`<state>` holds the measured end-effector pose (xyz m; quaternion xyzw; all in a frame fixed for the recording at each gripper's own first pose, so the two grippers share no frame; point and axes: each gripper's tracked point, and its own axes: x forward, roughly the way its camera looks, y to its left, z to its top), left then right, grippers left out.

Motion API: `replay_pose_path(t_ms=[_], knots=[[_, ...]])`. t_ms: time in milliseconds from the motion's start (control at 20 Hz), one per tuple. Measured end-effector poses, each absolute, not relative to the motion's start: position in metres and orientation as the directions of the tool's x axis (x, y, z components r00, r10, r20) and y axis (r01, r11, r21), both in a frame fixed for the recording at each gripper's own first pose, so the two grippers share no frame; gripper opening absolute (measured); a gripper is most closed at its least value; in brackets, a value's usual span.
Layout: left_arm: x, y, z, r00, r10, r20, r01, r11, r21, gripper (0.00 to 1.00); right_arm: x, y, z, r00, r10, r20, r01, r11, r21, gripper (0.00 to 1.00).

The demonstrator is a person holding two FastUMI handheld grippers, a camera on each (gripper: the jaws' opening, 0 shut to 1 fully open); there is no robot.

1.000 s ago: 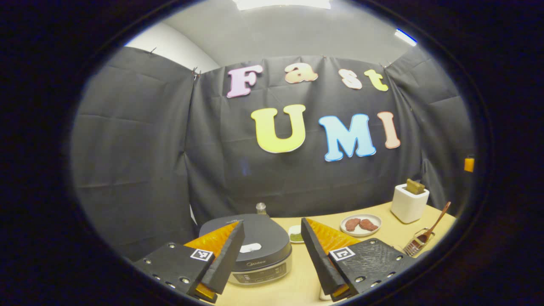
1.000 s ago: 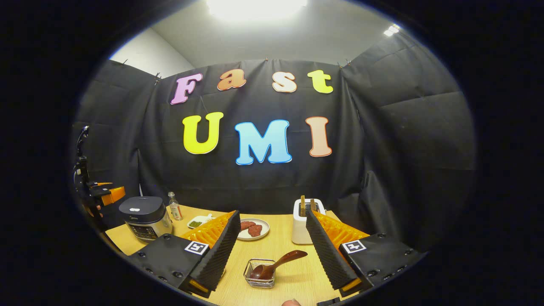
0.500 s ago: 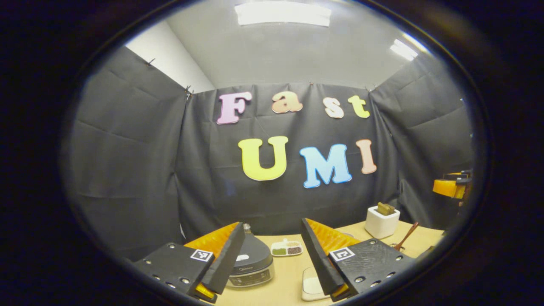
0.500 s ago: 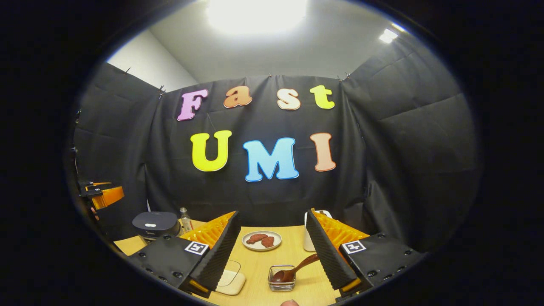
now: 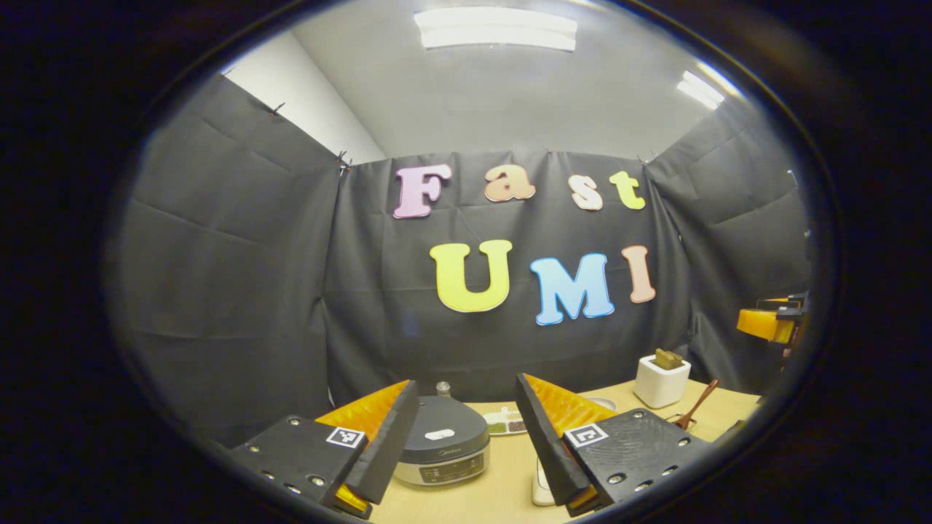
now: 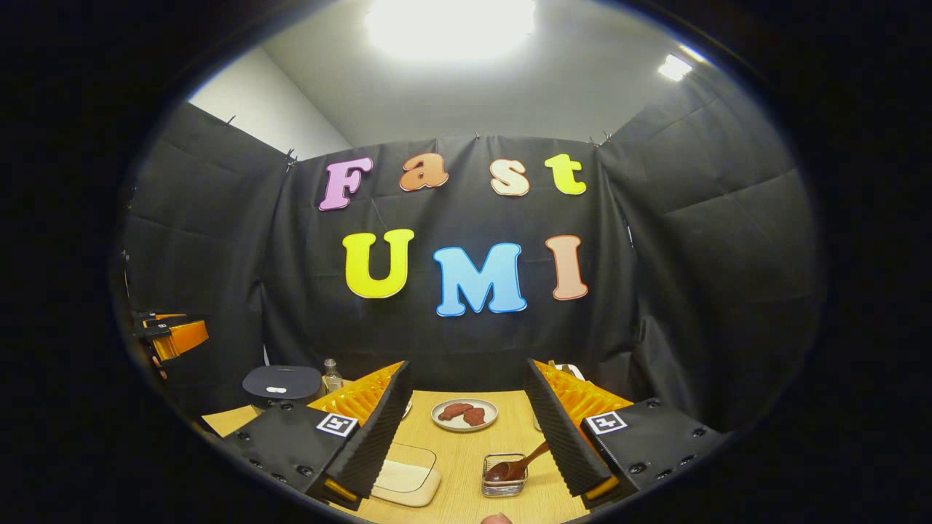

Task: Close the left gripper, press the button to open the rice cooker; take a wooden spoon from the chopstick holder with the right hand, scoop a spoonful of rice and pour it into the rice cooker, then put the wooden spoon back into the chopstick holder.

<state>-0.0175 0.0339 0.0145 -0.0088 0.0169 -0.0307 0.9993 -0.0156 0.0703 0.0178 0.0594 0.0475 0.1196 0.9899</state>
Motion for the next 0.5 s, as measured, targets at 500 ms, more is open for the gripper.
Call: replay_pose_path(t_ms=[500], knots=[[-0.03, 0.039, 0.025, 0.998, -0.058, -0.023, 0.058, 0.998, -0.008, 0.84, -0.031, 0.063, 0.021, 0.97, 0.229, -0.078, -0.219, 0.969, 0.115, 0.98]])
